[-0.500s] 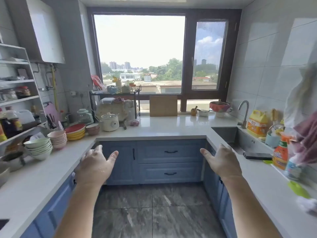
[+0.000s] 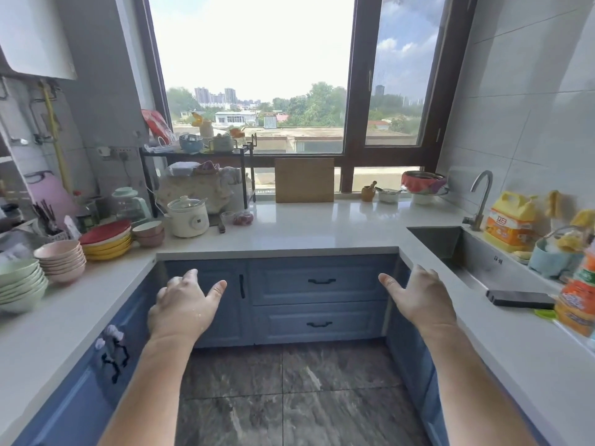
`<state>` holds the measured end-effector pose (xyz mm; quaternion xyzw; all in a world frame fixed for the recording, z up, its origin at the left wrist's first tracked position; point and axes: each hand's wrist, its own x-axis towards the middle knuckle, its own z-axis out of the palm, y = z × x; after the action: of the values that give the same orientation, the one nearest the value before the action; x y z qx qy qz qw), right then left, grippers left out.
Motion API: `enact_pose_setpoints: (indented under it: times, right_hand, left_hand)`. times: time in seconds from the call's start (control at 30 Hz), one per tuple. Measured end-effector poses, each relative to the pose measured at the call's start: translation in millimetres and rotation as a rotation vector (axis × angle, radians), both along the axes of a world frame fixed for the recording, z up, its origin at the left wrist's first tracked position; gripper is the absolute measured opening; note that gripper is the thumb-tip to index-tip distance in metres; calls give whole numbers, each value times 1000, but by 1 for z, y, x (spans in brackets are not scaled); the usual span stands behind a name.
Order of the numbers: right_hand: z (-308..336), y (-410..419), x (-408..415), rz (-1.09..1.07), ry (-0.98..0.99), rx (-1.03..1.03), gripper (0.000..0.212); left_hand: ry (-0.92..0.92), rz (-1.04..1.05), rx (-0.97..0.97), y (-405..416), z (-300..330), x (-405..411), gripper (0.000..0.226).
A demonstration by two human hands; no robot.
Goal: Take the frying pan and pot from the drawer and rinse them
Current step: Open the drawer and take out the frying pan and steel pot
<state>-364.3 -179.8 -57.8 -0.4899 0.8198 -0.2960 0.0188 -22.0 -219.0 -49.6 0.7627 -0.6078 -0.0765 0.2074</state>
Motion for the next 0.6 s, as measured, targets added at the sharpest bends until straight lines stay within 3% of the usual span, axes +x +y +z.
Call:
enact_pose_setpoints:
  times: [0.27,0.6]
  right_hand:
    - [-9,-169,-13,-35,-27,10,66]
    - [-59,-326,-60,-40,-61,95,63]
  left_hand:
    - [-62,-27,28,-173,-1,-18,68]
    - [-67,-69,90,-328,-32,-65,67]
